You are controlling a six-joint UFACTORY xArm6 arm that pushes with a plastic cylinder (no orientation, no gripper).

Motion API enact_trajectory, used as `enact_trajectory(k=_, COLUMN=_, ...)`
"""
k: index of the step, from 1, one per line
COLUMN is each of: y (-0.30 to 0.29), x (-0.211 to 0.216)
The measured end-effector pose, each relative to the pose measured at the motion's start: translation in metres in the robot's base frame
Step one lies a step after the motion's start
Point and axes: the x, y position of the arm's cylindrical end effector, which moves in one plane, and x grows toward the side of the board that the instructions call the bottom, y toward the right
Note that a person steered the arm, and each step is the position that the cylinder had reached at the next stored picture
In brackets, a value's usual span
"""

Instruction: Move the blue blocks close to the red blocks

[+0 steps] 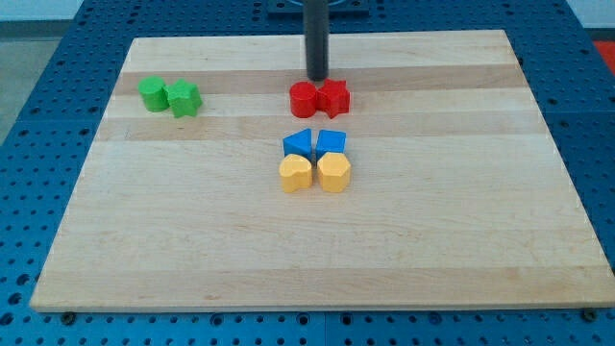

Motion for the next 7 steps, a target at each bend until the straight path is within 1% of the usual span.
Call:
enact_trajectory(k=2, y=0.002, x=0.032)
enact_trajectory(k=3, y=0.005, x=0.027)
enact_trajectory(k=4, y=0.053, x=0.019)
enact_trajectory(k=5, y=0.125, x=0.030)
enact_trajectory(k=6, y=0.158, x=0.084)
enact_trajectory(k=7, y=0.146, x=0.126)
